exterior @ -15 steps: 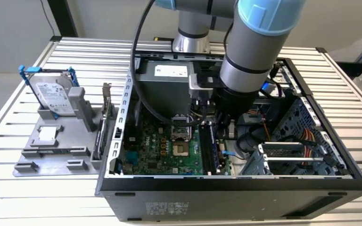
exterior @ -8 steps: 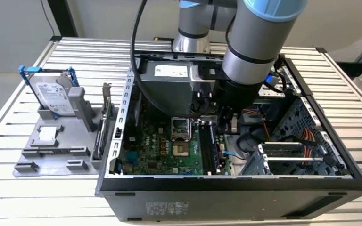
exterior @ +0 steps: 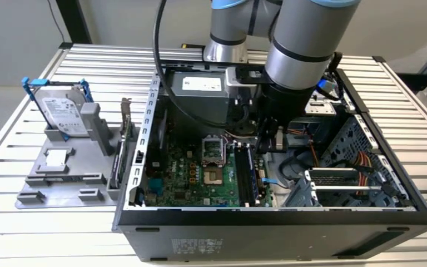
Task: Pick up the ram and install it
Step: 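Press down the ram until it locks into place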
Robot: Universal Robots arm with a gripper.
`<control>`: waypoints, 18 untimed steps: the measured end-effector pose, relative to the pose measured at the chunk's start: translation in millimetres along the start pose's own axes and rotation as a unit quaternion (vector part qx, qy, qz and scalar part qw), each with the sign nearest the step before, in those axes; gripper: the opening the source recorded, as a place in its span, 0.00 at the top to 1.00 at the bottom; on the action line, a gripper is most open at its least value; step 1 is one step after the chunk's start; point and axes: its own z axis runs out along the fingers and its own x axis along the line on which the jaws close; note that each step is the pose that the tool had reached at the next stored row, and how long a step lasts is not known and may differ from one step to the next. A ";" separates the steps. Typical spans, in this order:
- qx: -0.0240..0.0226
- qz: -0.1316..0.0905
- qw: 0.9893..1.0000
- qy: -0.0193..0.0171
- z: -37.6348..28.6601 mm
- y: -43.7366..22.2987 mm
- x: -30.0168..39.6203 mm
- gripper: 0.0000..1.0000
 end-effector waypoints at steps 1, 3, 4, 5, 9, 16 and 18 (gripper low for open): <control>0.000 0.000 1.000 0.000 -1.8 0.0 0.0 1.00; 0.000 0.000 1.000 0.000 -7.4 0.1 -0.1 1.00; 0.000 0.000 1.000 0.000 -9.6 0.1 -0.1 1.00; 0.000 0.000 1.000 0.000 -11.1 0.1 -0.1 1.00; 0.000 0.000 1.000 0.000 -21.5 0.2 -0.3 1.00; 0.000 0.000 1.000 0.000 -36.3 0.3 -0.4 1.00; 0.000 0.000 1.000 0.000 -39.9 0.3 -0.4 1.00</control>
